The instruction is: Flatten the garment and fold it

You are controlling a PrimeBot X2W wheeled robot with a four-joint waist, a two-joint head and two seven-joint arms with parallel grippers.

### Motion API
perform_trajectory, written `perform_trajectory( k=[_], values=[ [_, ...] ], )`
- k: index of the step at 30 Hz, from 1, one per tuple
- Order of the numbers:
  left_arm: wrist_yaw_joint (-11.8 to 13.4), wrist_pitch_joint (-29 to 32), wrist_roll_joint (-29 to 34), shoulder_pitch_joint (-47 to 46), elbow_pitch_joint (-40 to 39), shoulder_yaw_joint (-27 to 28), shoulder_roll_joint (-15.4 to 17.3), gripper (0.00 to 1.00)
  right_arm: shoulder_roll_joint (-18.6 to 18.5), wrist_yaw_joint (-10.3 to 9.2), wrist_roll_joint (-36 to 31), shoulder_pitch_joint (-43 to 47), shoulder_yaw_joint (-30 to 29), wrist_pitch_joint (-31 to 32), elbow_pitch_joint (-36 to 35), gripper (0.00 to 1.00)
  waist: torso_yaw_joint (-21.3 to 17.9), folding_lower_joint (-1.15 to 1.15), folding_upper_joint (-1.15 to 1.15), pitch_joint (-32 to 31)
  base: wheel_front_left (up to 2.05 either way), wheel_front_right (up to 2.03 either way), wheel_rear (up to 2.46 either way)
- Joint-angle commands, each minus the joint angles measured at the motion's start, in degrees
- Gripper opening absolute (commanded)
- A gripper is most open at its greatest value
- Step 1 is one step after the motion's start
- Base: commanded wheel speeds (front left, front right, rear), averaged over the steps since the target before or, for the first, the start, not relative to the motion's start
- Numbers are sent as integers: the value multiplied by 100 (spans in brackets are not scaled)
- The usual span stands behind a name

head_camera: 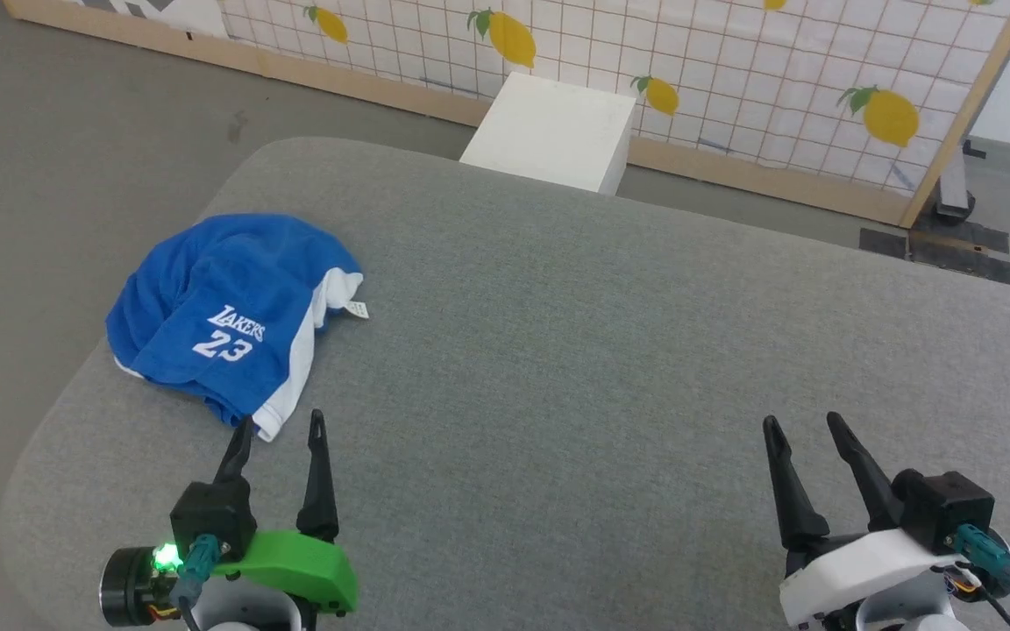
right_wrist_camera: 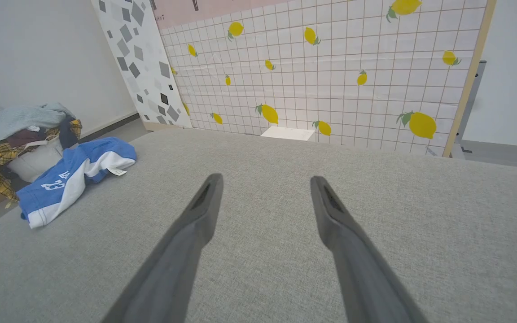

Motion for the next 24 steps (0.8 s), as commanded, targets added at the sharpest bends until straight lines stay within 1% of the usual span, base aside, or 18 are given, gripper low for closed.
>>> perform_trajectory(
  k=[1, 24],
  values=[
    [45, -79, -40, 95, 17, -27, -20, 100, 2, -6, 62, -14, 5, -60, 42, 100, 46, 0, 0, 11, 0, 0, 0],
    [149, -350, -147, 126, 133, -90, -26, 100, 3, -7, 312, -32, 30, -333, 283, 100, 626, 0, 0, -8, 0, 0, 0]
  ],
)
